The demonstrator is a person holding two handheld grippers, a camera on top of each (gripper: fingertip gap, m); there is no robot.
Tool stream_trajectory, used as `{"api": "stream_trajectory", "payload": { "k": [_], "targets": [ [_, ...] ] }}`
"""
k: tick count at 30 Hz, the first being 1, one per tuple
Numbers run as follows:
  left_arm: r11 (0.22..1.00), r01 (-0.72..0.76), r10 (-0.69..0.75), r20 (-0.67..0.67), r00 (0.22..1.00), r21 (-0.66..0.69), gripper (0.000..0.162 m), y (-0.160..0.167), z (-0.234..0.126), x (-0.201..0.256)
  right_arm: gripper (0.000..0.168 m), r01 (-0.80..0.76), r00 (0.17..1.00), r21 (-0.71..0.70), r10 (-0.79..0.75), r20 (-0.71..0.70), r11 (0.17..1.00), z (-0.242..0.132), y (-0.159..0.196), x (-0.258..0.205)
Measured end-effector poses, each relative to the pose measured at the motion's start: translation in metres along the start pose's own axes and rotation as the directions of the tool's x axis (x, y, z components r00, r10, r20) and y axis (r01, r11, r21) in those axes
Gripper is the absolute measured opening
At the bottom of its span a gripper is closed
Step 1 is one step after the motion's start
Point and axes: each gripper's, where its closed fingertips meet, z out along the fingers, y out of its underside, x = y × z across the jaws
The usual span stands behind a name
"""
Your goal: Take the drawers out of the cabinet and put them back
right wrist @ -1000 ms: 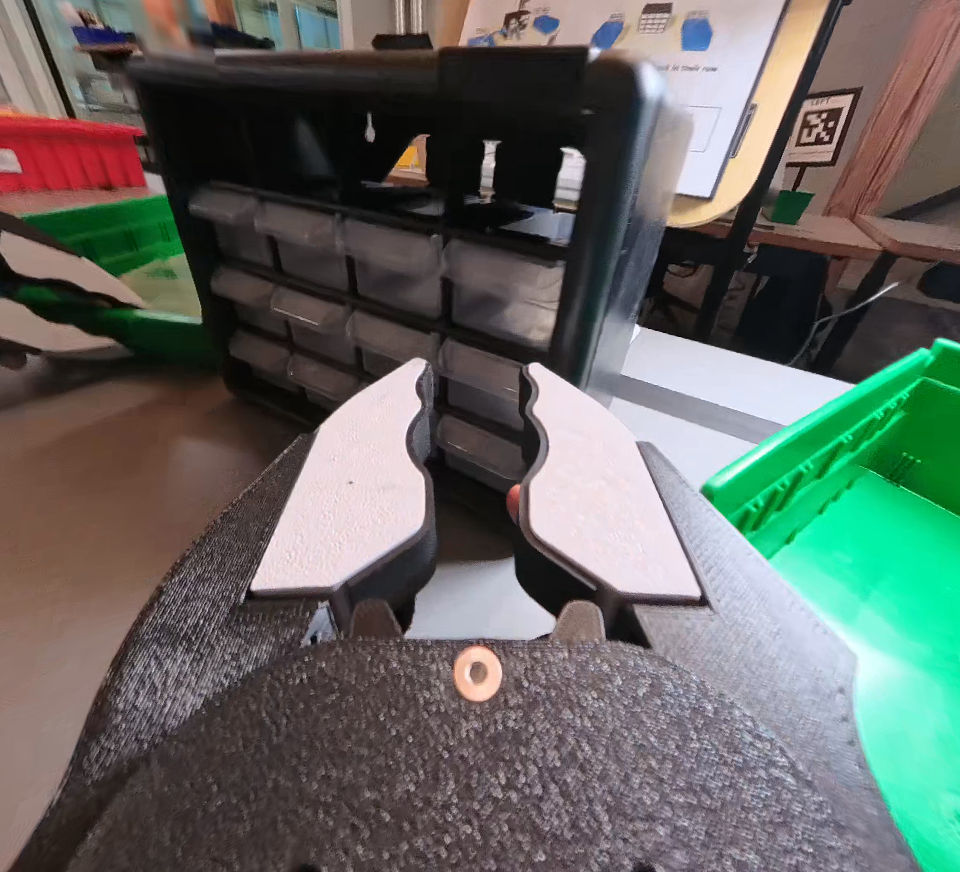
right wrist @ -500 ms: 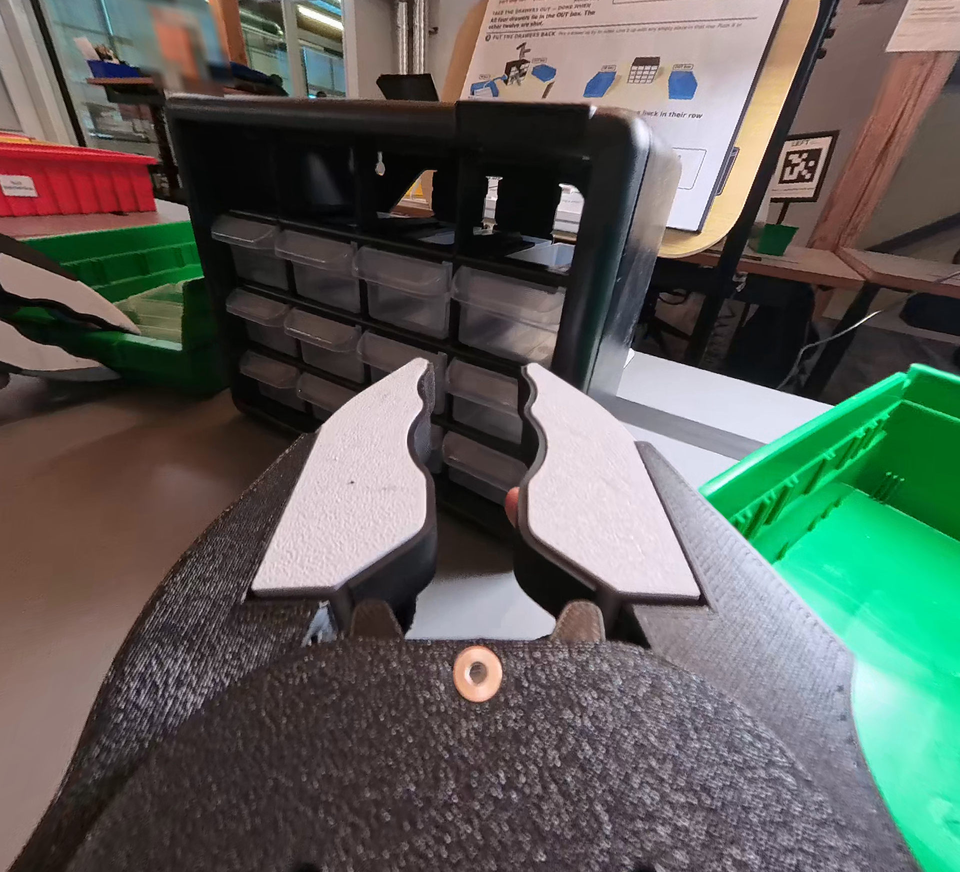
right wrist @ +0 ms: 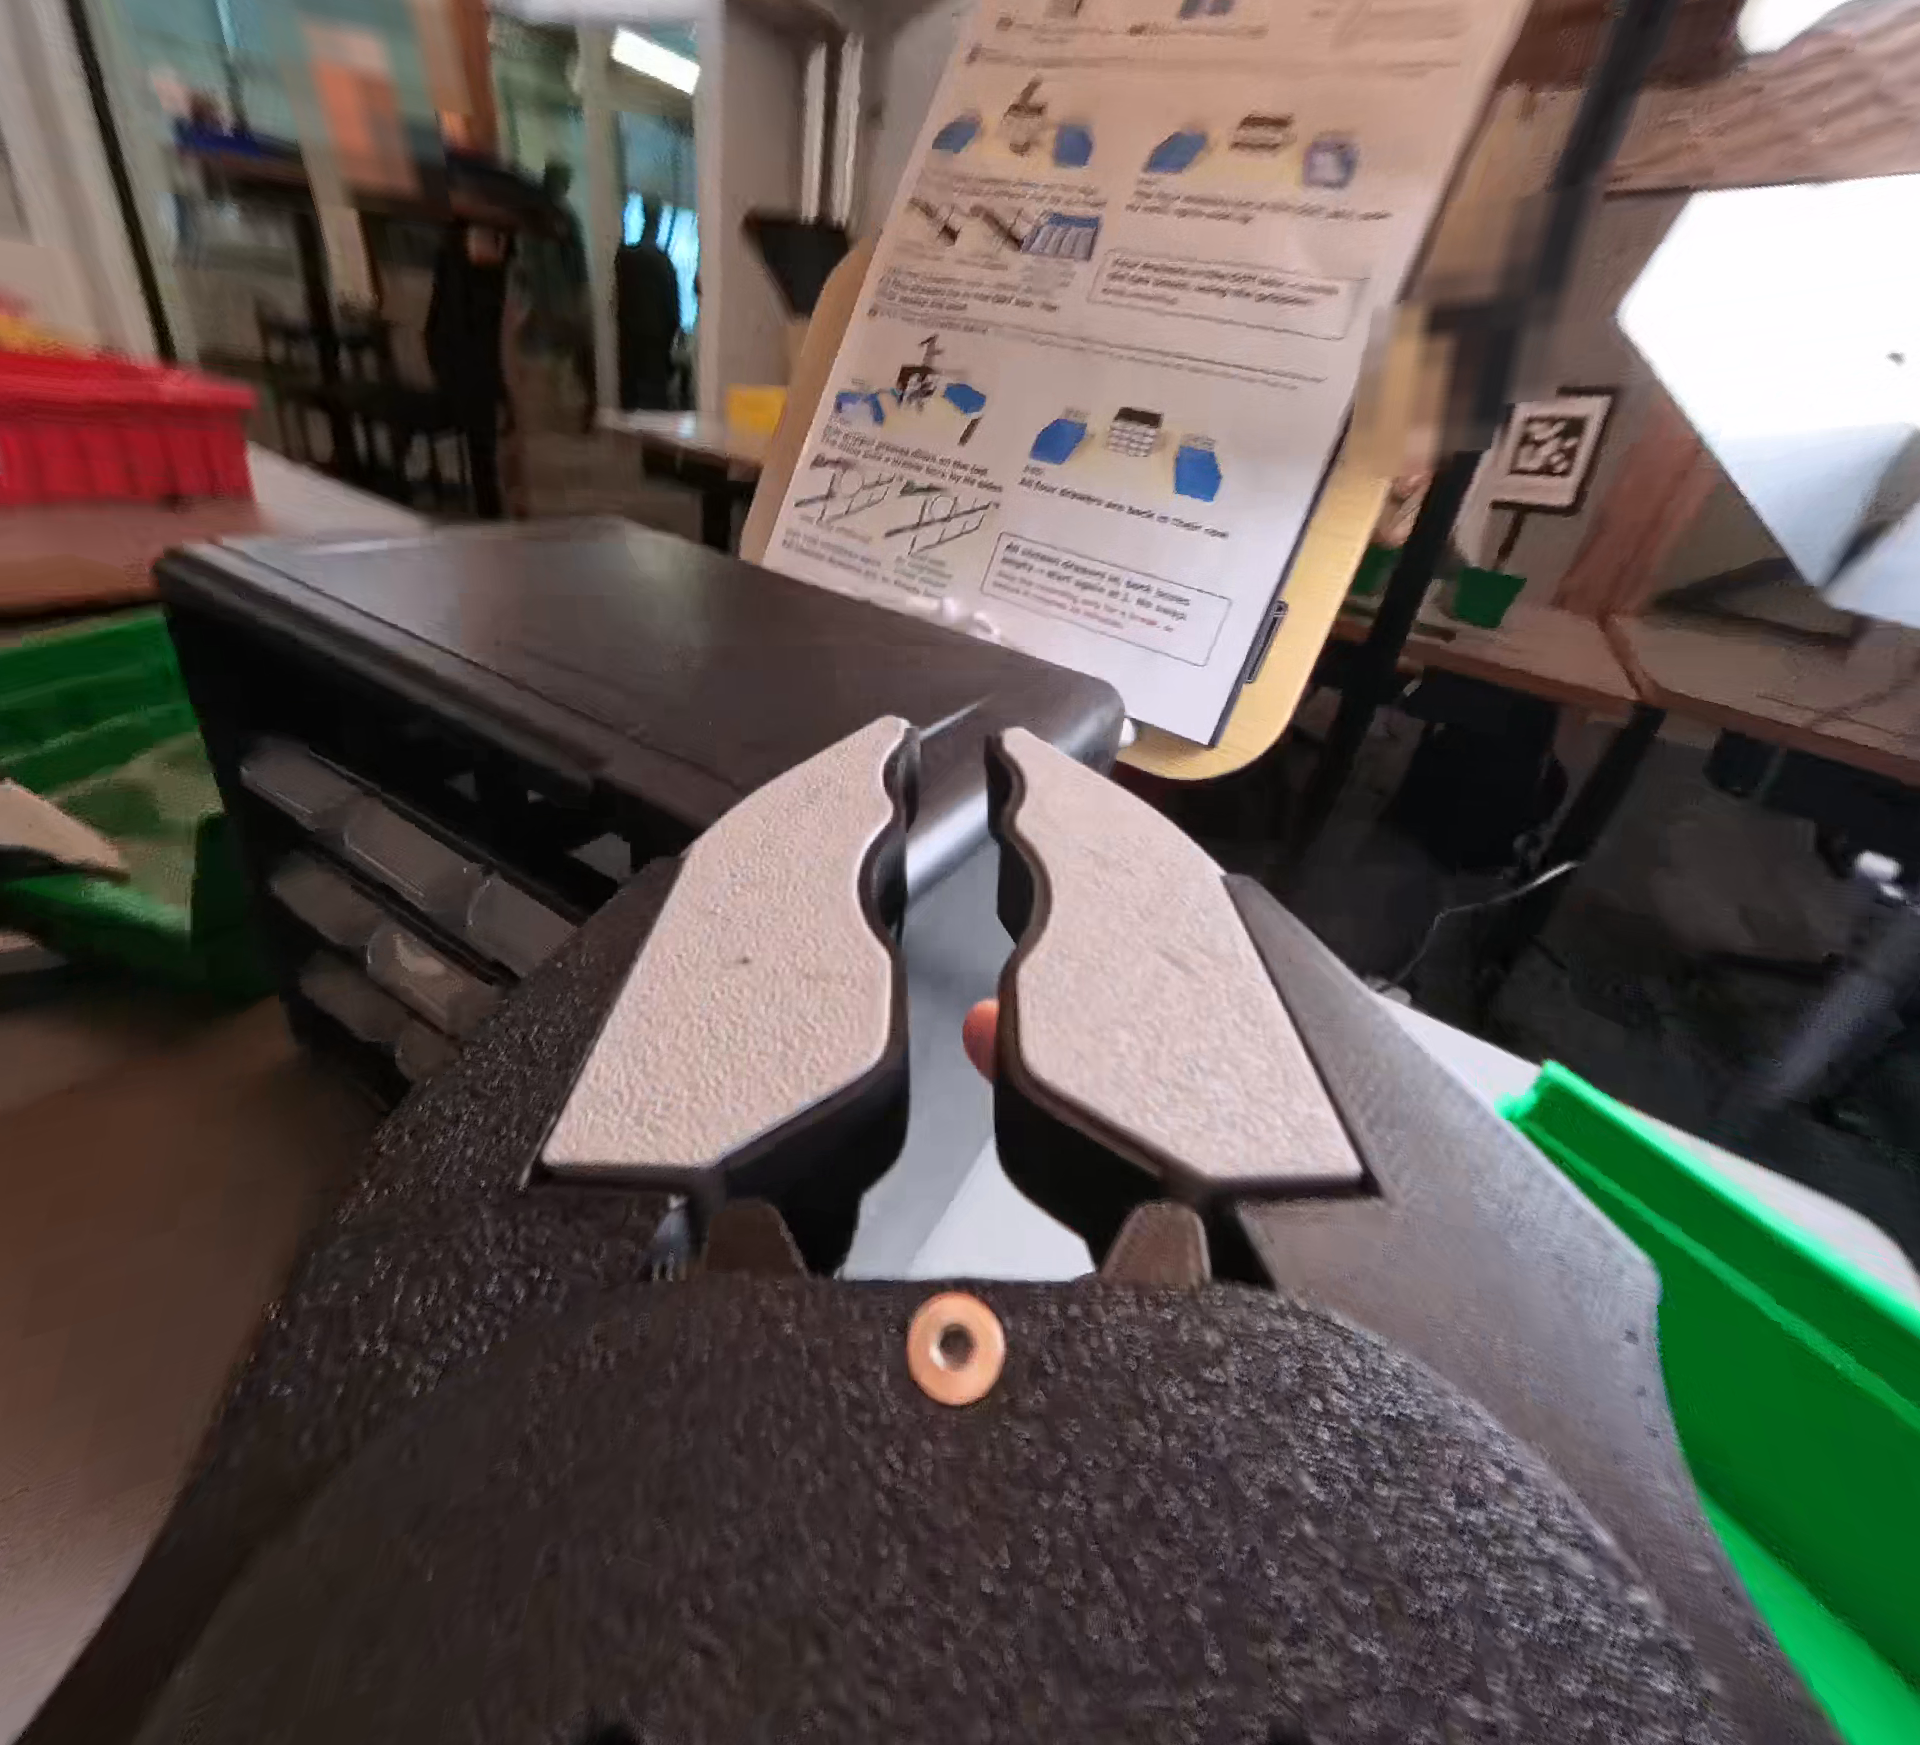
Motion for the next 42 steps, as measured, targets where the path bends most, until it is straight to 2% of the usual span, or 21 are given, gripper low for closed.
{"api": "stream_trajectory", "payload": {
  "k": [3,7,9,14,21,24,29,42],
  "targets": [
    [1.0,-0.004,0.004,0.005,1.0,0.0,0.033,0.0,0.0,0.0,0.008,0.133,0.988,-0.222,-0.112,0.108,0.966,0.029,0.005,0.003],
    [1.0,-0.006,0.006,0.013,1.0,0.004,0.033,0.0,0.0,0.0,0.003,0.164,0.962,-0.367,-0.067,0.263,0.916,0.057,0.015,0.002],
    [1.0,-0.004,0.004,0.014,1.0,0.005,0.033,0.0,0.0,0.0,0.002,0.217,0.932,-0.477,-0.036,0.361,0.852,0.061,0.034,-0.003],
    [1.0,-0.004,0.004,0.014,1.0,-0.001,0.033,0.0,0.001,0.0,0.002,0.255,0.907,-0.5,-0.025,0.421,0.828,0.064,0.035,-0.003],
    [1.0,-0.017,0.017,0.023,1.0,-0.026,0.033,0.002,0.003,0.0,0.001,0.379,0.875,-0.478,-0.138,0.465,0.792,0.045,0.032,-0.014],
    [0.998,-0.014,0.016,0.023,1.0,-0.063,0.034,0.005,0.005,0.0,0.002,0.349,0.89,-0.47,-0.129,0.437,0.811,0.042,0.031,-0.015],
    [0.991,0.084,-0.084,0.005,0.996,-0.101,0.038,0.008,0.005,0.0,0.0,0.245,0.923,-0.406,-0.084,0.376,0.881,0.042,0.03,-0.014],
    [0.984,0.163,-0.162,0.017,0.987,-0.077,0.047,0.0,-0.003,-0.005,0.0,0.193,0.915,-0.394,-0.019,0.404,0.899,0.042,0.031,-0.014]
  ]
}}
